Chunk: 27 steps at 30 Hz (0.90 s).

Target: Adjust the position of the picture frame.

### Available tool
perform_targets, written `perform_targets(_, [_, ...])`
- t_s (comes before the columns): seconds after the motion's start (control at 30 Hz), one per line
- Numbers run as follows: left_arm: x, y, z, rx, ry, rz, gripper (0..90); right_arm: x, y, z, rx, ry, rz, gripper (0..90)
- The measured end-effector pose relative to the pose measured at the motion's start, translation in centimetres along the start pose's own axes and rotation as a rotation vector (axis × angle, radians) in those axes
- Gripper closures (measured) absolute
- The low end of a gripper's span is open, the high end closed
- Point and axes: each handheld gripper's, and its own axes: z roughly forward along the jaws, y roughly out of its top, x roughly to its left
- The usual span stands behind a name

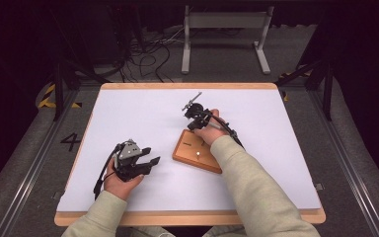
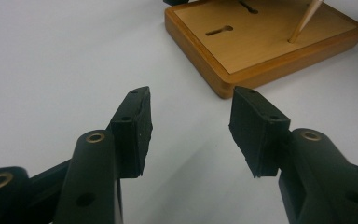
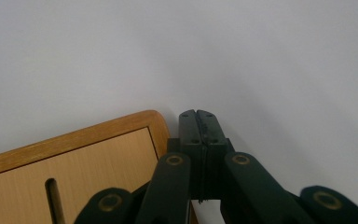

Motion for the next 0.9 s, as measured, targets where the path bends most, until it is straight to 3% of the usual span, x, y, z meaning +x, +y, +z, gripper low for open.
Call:
perform_targets(0.23, [0.1,0.0,0.0,0.001,-0.004,-0.001,48.9,2.1,0.3,0.0,0.0,0.078,-0.052,90.0])
perform_targets(0.5, [0.0,0.2,0.2,0.001,-0.01,0.004,48.9,3.4,0.2,-0.2,-0.003,0.098,-0.078,90.0])
perform_targets(0.63, [0.1,0.2,0.2,0.001,-0.015,0.006,48.8,3.3,-0.1,-1.5,-0.075,0.08,-0.069,90.0])
perform_targets(0.73, [0.2,0.4,0.0,-0.002,-0.013,-0.002,48.1,2.9,-1.1,-3.6,-0.148,0.07,-0.066,88.3])
perform_targets(0.9, [0.3,0.7,-0.3,-0.018,-0.005,-0.011,45.6,2.6,-3.4,-6.9,-0.219,0.067,-0.073,85.6])
